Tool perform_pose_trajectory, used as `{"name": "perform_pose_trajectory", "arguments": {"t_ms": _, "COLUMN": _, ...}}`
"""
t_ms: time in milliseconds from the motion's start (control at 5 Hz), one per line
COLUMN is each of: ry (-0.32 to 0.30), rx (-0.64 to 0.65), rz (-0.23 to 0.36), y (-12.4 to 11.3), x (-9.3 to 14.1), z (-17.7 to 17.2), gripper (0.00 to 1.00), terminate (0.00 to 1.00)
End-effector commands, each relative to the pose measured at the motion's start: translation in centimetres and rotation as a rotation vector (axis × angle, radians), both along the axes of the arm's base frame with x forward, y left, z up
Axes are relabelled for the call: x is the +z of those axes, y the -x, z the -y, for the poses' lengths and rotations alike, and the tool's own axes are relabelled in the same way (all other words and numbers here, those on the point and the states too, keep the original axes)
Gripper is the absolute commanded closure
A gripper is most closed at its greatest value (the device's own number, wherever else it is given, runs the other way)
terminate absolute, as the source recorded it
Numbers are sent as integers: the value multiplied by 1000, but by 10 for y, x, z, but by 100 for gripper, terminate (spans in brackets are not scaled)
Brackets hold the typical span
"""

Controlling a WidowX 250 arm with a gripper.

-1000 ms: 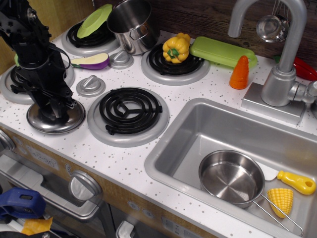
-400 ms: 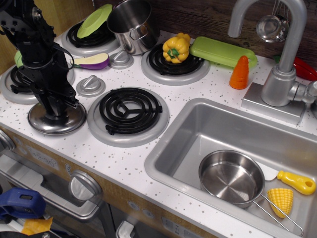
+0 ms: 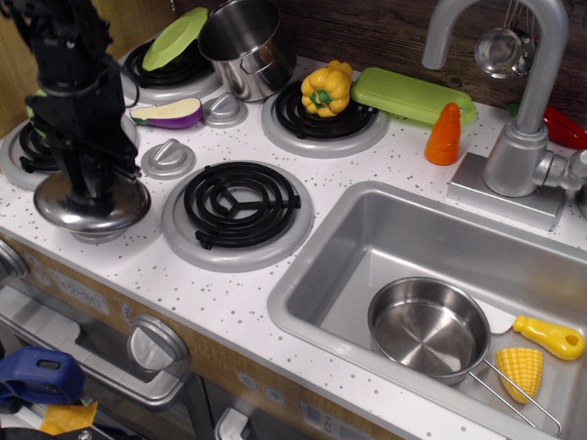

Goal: Put lid on stove

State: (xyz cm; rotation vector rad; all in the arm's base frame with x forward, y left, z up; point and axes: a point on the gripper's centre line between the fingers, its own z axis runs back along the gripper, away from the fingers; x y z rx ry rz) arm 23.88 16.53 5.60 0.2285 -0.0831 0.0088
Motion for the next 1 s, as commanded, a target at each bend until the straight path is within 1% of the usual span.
{"name": "perform_pose_trajectory", "arguments": {"t_ms": 0, "ry": -21, "rx": -10, "rz": 154, "y": -18, "x": 28, "z": 18, "gripper": 100, "terminate": 0}}
{"name": "perform_pose_trajectory", "arguments": {"t_ms": 200, "ry": 37, "rx": 13, "rz": 227, "y": -36, "x": 27, "z": 38, "gripper": 100, "terminate": 0}}
{"name": "perform_pose_trajectory", "arguments": {"t_ms": 400, "ry": 79, "rx": 40, "rz": 279, "y": -51, "x": 28, "z": 58, "gripper": 100, "terminate": 0}}
{"name": "perform_pose_trajectory", "arguments": {"t_ms": 600, "ry": 101, "rx": 76, "rz": 308, "y": -58, "x": 24, "z": 74, "gripper": 100, "terminate": 0}}
{"name": "perform_pose_trajectory", "arguments": {"t_ms": 800, "ry": 139, "rx": 75, "rz": 368, "y": -63, "x": 15, "z": 84, "gripper": 100, "terminate": 100}}
